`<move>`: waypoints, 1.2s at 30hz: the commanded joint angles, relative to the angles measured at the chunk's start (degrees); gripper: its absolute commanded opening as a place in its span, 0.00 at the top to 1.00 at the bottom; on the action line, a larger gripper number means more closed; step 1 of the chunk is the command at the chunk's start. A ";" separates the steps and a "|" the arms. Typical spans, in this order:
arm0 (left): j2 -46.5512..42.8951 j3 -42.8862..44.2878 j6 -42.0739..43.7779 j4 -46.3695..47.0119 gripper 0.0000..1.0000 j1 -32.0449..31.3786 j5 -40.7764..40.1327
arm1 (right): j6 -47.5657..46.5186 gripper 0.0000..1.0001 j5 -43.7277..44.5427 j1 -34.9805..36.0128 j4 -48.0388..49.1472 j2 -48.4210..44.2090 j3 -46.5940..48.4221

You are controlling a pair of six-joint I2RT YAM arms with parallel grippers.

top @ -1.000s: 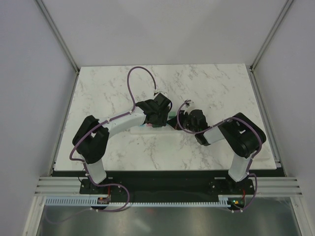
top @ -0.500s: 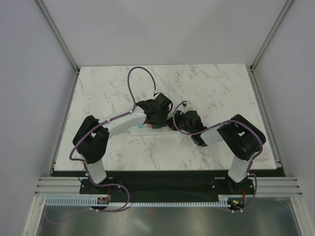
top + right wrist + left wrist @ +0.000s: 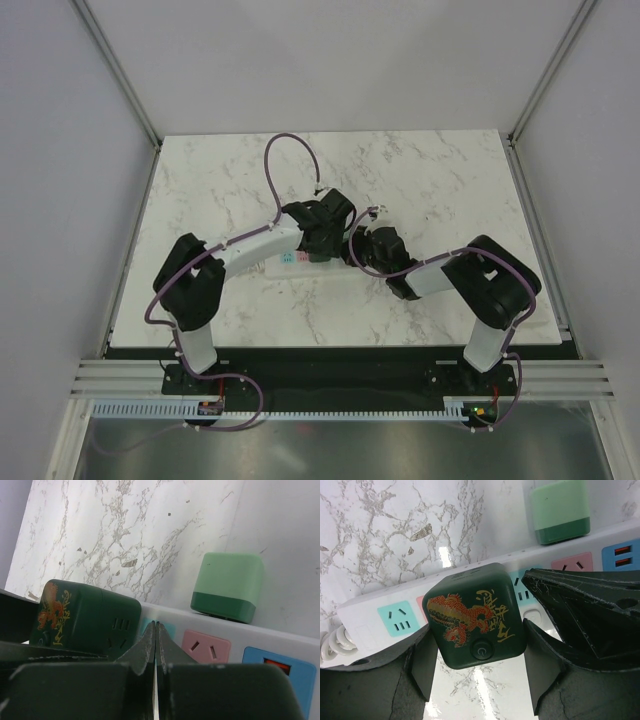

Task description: Pull the plug off the socket

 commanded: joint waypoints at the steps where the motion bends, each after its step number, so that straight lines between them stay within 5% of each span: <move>1: -5.10 2.70 -3.66 4.59 0.98 -0.04 0.88 | -2.17 1.00 4.07 -0.03 -10.01 3.03 -0.48; 8: -14.33 -8.81 -4.98 16.44 0.98 0.31 1.75 | -2.44 1.00 3.99 -0.12 -9.48 3.74 -0.22; 19: -23.02 -14.78 -7.09 11.18 0.98 2.76 -3.79 | -2.96 1.00 3.90 -0.12 -8.61 3.65 -0.22; 23: -33.38 -25.13 -9.20 14.34 0.98 17.22 14.08 | -3.23 1.00 3.02 -0.12 -7.29 3.65 -0.22; 25: -41.38 -28.58 -8.94 16.88 0.98 21.39 16.69 | -3.05 1.00 1.44 -0.03 -6.33 3.65 -0.22; 31: -50.98 -31.94 -9.63 14.36 0.98 37.03 20.82 | -2.79 1.00 0.65 -0.12 -5.00 3.91 -0.57; 36: -48.36 -29.83 -13.14 13.82 0.98 43.46 10.92 | -2.70 1.00 0.30 -0.12 -3.33 3.21 -1.36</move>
